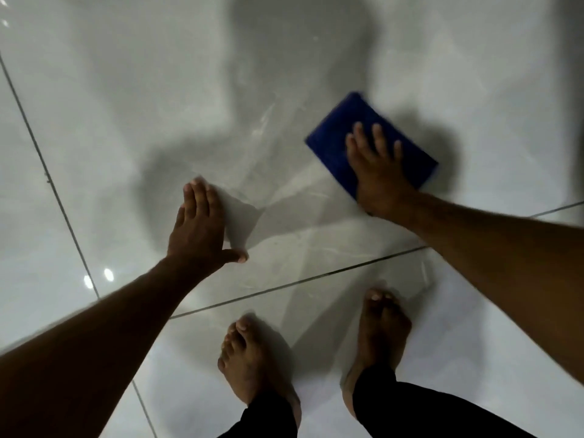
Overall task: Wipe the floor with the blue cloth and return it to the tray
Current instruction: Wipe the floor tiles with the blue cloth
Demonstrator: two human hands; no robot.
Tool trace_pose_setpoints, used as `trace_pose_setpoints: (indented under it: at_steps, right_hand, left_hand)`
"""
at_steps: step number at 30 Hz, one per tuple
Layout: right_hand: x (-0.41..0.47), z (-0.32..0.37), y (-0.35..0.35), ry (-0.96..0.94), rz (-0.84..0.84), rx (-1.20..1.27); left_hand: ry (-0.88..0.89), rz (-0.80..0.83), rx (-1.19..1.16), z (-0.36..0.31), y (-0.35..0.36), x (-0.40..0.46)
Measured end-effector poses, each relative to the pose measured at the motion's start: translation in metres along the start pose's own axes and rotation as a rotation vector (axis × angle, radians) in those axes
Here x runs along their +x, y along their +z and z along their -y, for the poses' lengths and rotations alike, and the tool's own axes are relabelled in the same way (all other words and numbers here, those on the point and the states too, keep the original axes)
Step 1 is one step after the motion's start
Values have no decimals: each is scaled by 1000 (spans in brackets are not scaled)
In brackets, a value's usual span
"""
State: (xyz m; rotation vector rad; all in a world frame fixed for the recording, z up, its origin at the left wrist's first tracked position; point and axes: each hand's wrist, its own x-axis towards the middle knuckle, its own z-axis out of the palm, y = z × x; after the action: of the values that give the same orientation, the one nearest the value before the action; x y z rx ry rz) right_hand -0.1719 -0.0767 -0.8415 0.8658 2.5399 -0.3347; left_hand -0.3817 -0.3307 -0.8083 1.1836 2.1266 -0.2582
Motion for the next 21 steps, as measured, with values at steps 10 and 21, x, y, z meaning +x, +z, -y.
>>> trace_pose_setpoints:
  at_steps: [10, 21]
  right_hand:
    - [-76, 36, 31, -716, 196, -217]
    - [-114, 51, 6, 626, -58, 782]
  left_hand:
    - [-275, 100, 105, -55, -30, 4]
    - [-576, 109, -816, -138, -23, -1]
